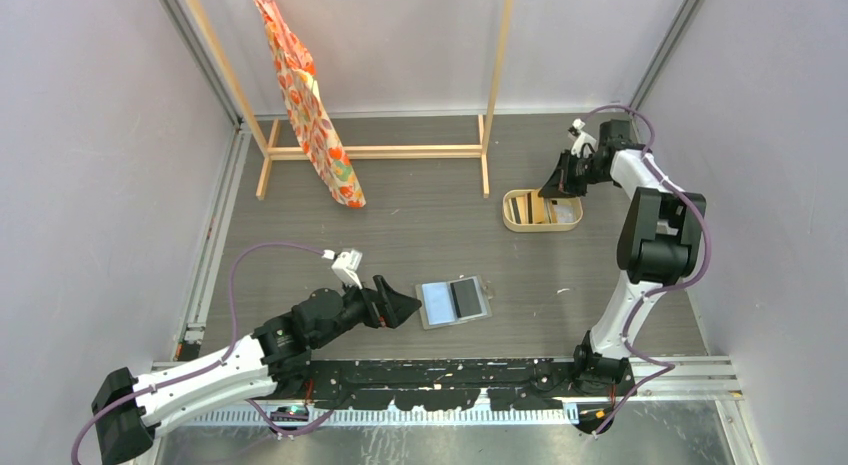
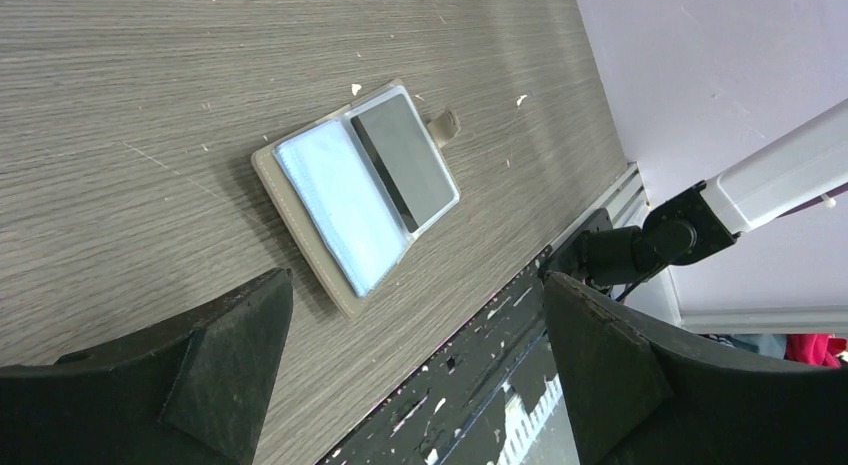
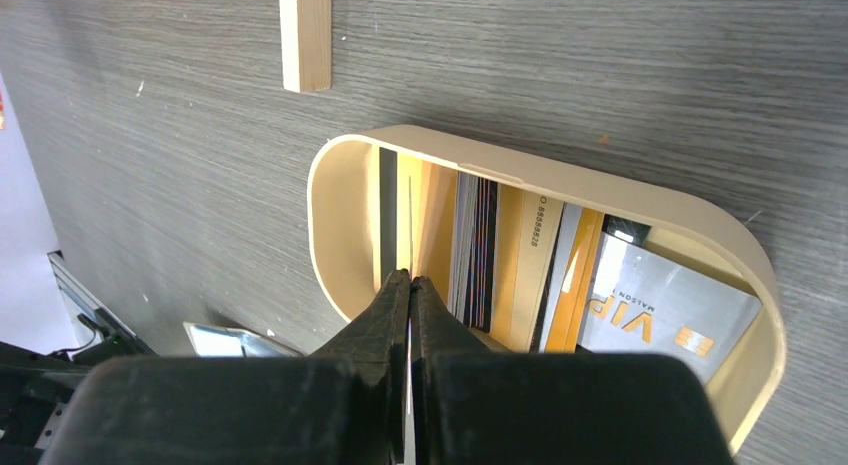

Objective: Put the credit cards into the card holder
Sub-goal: Pick up the credit card from the storage box.

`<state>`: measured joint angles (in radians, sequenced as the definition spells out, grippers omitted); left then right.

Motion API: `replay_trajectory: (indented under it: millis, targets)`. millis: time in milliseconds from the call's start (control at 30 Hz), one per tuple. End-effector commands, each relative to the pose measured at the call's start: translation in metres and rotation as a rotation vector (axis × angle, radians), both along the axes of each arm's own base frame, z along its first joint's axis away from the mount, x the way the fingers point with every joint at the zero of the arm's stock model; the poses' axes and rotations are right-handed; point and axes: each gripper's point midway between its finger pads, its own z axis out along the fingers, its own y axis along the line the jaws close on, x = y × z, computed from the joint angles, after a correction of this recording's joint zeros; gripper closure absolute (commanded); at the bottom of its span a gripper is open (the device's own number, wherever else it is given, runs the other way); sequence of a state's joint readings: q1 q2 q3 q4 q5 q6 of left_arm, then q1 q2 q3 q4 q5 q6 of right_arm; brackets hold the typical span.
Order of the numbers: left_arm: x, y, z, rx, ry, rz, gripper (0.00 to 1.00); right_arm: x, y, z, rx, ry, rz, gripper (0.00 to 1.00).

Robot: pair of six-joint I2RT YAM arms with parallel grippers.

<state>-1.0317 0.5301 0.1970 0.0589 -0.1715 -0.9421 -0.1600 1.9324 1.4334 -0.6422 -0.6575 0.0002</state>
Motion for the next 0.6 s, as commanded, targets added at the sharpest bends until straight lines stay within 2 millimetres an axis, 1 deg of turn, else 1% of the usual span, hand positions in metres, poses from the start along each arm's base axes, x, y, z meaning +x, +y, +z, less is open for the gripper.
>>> replay_trajectory:
  millis: [0,200,367,467,567]
  targets:
    - [0.001,-0.007,0.018,-0.075,-0.025,-0.011,0.04,0.001,-0.002,0.034,0.030,-0.108,0.024,0.99]
    - [0.000,-0.014,0.023,-0.107,-0.023,-0.031,0.04,-0.001,-0.005,0.047,0.058,-0.141,0.021,0.99]
    - [0.000,-0.021,0.030,-0.149,-0.028,-0.048,0.03,-0.002,-0.009,0.058,0.079,-0.174,0.014,0.99]
    - [0.001,-0.024,0.034,-0.173,-0.031,-0.052,0.00,-0.005,-0.010,0.069,0.099,-0.193,0.013,0.99]
    - [0.002,-0.030,0.045,-0.210,-0.051,-0.063,0.00,-0.012,-0.006,0.087,0.134,-0.223,0.020,0.99]
